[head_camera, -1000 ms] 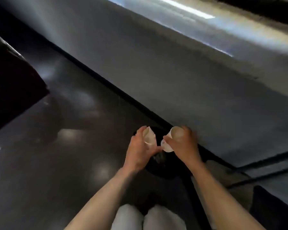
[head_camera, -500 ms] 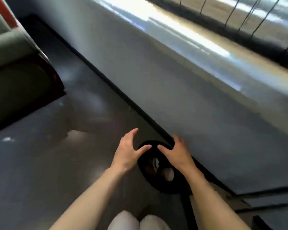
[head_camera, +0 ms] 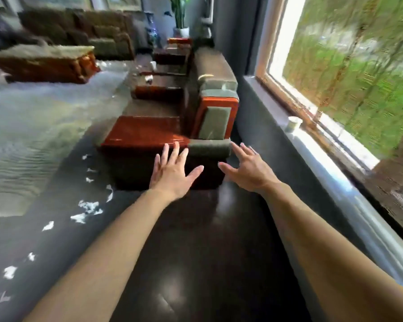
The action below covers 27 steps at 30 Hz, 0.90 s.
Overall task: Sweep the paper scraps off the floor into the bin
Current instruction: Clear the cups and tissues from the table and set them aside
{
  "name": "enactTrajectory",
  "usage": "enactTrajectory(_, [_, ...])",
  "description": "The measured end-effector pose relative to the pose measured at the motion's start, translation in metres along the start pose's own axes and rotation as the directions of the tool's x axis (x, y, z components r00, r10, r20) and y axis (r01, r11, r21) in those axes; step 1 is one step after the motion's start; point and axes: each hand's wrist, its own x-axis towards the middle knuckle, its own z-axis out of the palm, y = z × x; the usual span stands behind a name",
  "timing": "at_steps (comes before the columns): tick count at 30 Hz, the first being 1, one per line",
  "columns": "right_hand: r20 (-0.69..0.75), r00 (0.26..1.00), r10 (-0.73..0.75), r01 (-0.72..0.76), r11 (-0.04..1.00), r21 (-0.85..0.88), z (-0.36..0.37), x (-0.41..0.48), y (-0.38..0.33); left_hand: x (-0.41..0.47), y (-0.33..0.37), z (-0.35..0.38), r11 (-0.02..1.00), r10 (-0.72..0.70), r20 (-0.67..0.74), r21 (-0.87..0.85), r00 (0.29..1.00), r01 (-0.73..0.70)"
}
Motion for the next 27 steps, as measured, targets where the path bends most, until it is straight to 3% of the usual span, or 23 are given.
enactTrajectory(5, [0.069, 0.979, -0.191, 0.192, 0.981, -0.006, 0.054, 0.088, -0.154, 0.025, -0.15, -0.068, 0.978, -0.2, -0.09, 0.042, 0.976, 0.204])
enactTrajectory(14, [0.183, 0.934, -0.306, 0.307, 0.951, 0.024, 0.162, 0.257, -0.401, 0.078, -0.423, -0.179, 0.903, -0.414, -0.118, 0.078, 0.903, 0.424])
enactTrajectory(20, [0.193, 0.922, -0.335, 0.333, 0.942, 0.046, 0.218, 0.376, -0.501, 0.154, -0.556, -0.211, 0.876, -0.477, -0.101, 0.029, 0.873, 0.481])
enactTrajectory(27, [0.153, 0.941, -0.301, 0.297, 0.954, 0.048, 0.279, 0.564, -0.583, 0.316, -0.698, -0.228, 0.906, -0.421, 0.014, 0.051, 0.907, 0.42])
